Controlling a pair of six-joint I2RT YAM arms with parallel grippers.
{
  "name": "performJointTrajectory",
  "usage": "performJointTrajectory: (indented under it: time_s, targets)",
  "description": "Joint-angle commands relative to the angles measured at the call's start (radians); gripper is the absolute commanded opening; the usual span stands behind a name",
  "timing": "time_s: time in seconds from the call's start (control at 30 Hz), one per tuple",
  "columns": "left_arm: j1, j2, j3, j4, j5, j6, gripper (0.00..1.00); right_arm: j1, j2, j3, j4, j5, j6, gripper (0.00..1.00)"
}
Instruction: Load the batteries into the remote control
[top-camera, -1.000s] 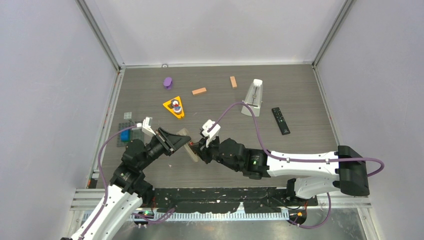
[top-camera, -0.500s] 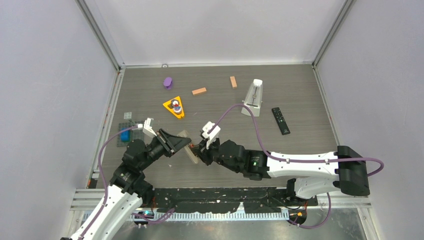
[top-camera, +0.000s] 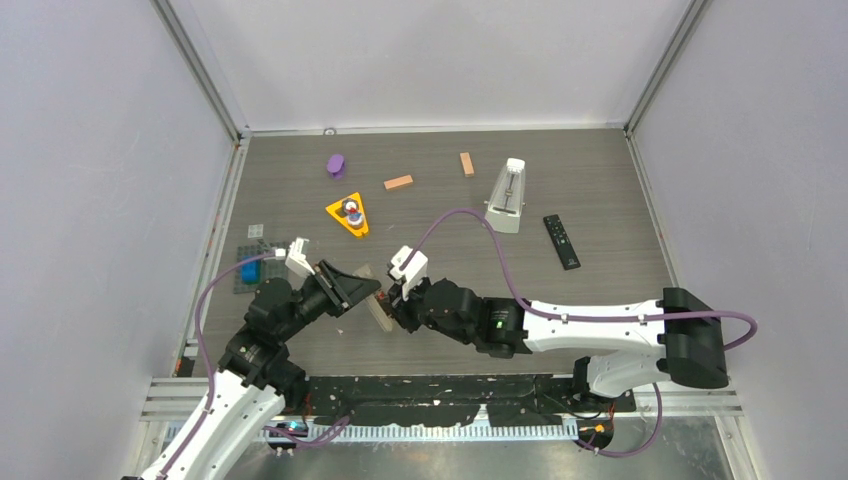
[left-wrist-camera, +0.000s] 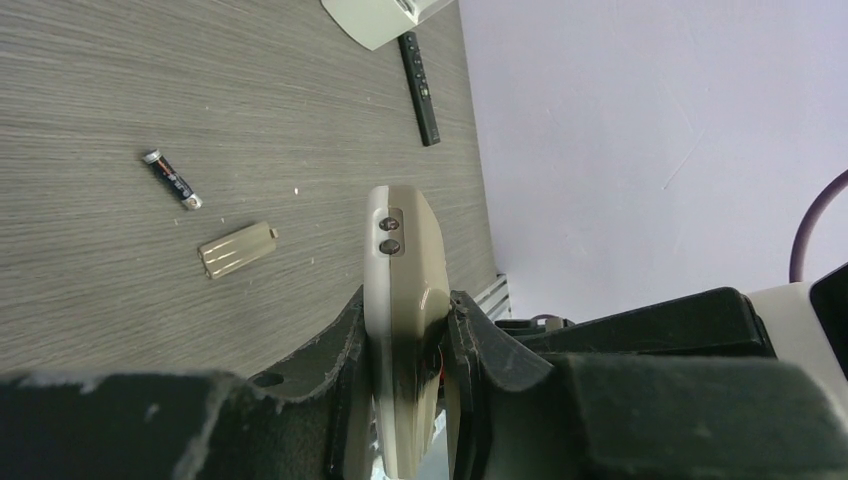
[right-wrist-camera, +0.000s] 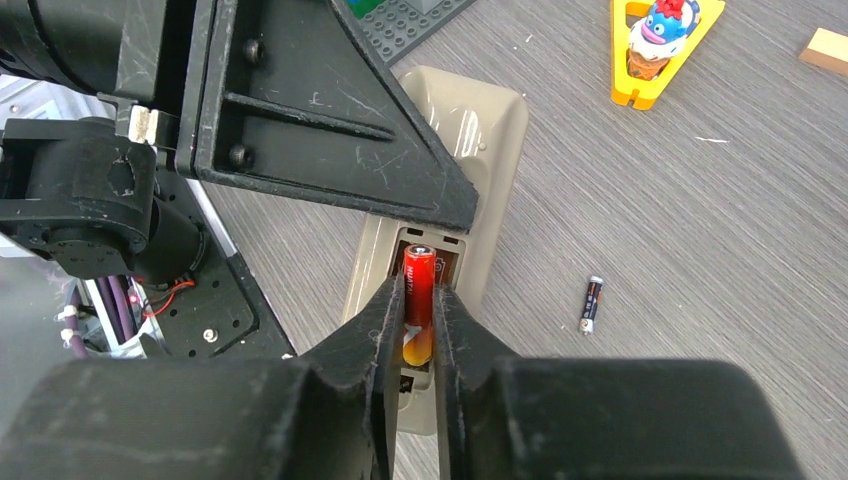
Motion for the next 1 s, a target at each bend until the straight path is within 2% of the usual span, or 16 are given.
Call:
performJointTrajectory:
  time_s: [0.0,0.53,0.67,0.7,0.77,0.97]
  targets:
    - [0.001,-0.015,0.072,0.103,0.027,0.013,0.0,-0.009,0.022,0.032,-0.104,-0.02,-0.018,0.23]
    - [0.001,-0.004,0.055,0.114,0.036,0.007,0.0,-0.065,-0.087,0.034,-0.081,-0.096,0.093,0.43]
    - [0.001,-0.001,0.052,0.117,0.034,0.014,0.0,-0.098,-0.158,0.009,-0.077,-0.134,0.174,0.64]
    - [0.001,0.001,0.053,0.117,0.034,0.017,0.0,-0.108,-0.169,0.002,-0.071,-0.161,0.215,0.71]
    - [0.001,0.004,0.054,0.119,0.035,0.022,0.0,-0.158,-0.196,-0.013,-0.072,-0.236,0.294,0.77]
    - [0.001,0.011,0.061,0.133,0.054,0.039,0.0,-0.328,-0.164,-0.005,-0.078,-0.538,0.541,0.84]
